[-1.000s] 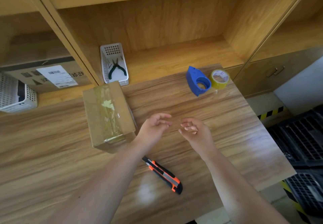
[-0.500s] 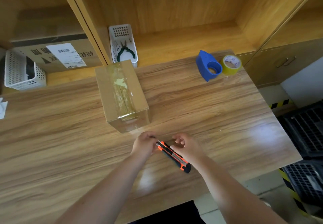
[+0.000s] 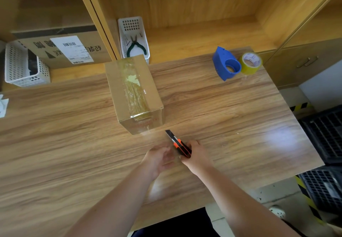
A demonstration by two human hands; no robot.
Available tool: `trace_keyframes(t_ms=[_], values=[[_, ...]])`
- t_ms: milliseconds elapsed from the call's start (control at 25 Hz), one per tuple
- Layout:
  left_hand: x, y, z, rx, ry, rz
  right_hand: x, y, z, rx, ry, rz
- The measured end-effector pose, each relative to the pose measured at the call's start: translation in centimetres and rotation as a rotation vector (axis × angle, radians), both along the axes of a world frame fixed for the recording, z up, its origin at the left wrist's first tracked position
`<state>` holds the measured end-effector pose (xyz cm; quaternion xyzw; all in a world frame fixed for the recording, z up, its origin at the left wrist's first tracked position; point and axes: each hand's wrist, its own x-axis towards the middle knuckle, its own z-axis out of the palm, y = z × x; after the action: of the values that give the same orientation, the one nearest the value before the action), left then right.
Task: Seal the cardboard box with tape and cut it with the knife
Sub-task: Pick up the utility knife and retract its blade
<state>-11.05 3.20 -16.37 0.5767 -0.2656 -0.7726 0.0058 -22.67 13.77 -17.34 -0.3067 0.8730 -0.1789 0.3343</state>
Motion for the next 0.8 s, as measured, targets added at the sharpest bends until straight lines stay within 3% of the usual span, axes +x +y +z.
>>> trace_keyframes(t_ms=[120, 320, 520, 800], values=[[-1.7, 0.3, 1.1, 0.004, 0.157, -0.07, 0.0, 0.1, 1.6, -0.154, -0.073, -0.073], [-4.5, -0.2, 3.6, -0.093, 0.22, -0.104, -1.3, 0.6, 4.5, -0.234, -0.131, -0.246], [-6.8, -0.9, 6.8, -0.214, 0.275, -0.208, -4.2, -0.2, 8.3, -0.094, -0.79, -0.485], [-8.8, -2.8, 10.6, -0.34, 0.392, -0.208, -5.7, -2.9, 11.1, -0.278, -0.699, -0.624]])
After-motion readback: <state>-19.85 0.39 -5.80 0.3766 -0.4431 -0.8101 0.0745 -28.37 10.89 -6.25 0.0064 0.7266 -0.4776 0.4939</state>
